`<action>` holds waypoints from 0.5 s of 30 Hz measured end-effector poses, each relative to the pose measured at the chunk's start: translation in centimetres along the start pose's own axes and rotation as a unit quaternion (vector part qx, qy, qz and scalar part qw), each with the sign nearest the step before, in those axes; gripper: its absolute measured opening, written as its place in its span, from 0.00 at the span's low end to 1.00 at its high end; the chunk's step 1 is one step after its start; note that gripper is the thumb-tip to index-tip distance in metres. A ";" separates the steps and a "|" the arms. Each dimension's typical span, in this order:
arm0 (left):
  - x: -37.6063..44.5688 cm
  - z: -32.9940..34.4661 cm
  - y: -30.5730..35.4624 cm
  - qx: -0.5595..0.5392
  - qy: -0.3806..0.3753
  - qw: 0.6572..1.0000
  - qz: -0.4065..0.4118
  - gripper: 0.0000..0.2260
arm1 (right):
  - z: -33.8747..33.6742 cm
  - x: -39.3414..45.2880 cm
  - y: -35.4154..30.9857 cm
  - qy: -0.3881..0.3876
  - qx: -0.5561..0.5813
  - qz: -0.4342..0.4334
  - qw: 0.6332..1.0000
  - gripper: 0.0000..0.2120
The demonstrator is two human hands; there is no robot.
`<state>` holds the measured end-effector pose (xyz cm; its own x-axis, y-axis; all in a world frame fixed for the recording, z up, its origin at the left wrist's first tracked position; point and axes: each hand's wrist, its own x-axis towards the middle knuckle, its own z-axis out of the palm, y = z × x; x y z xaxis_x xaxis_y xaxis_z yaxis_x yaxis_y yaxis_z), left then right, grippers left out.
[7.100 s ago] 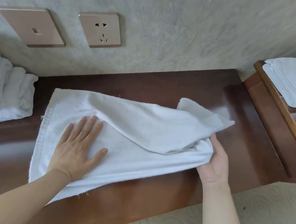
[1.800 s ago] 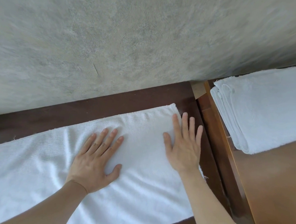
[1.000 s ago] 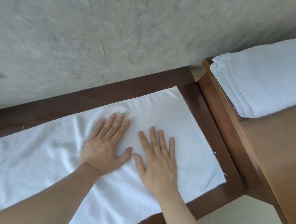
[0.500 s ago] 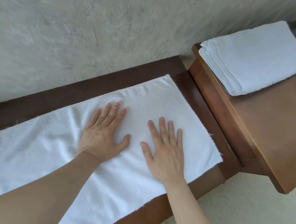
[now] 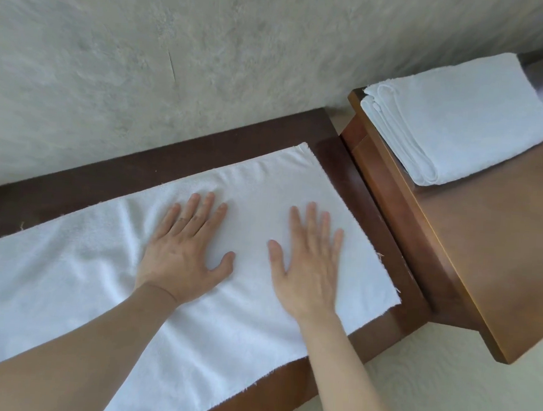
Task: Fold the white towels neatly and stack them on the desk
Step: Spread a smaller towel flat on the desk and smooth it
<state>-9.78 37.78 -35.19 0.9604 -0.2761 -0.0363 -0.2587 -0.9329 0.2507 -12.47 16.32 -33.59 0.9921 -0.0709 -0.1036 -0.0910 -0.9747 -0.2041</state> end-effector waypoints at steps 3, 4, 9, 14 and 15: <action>0.0 0.2 -0.2 -0.001 -0.002 1.000 -0.002 0.39 | 1.2 3.2 -5.9 -0.025 0.039 -0.107 0.993 0.30; 0.0 0.3 -0.3 -0.003 -0.005 1.000 0.001 0.40 | 1.5 4.2 -7.3 -0.035 0.056 -0.119 0.991 0.30; 0.0 0.4 -0.2 -0.013 0.013 1.000 0.008 0.37 | 2.4 6.7 -7.1 -0.057 0.028 -0.145 0.987 0.32; -0.1 0.3 -0.1 -0.017 0.028 0.999 -0.003 0.38 | 1.7 7.9 -4.1 -0.040 -0.026 -0.023 0.999 0.30; -0.1 0.3 -0.1 -0.021 0.031 0.999 -0.008 0.38 | 1.3 7.9 -4.6 -0.045 -0.009 -0.010 0.999 0.30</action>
<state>-9.90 37.83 -35.48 0.9693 -0.2452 0.0199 -0.2403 -0.9260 0.2912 -4.34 20.51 -34.71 0.9818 -0.0330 -0.1873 -0.0691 -0.9794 -0.1899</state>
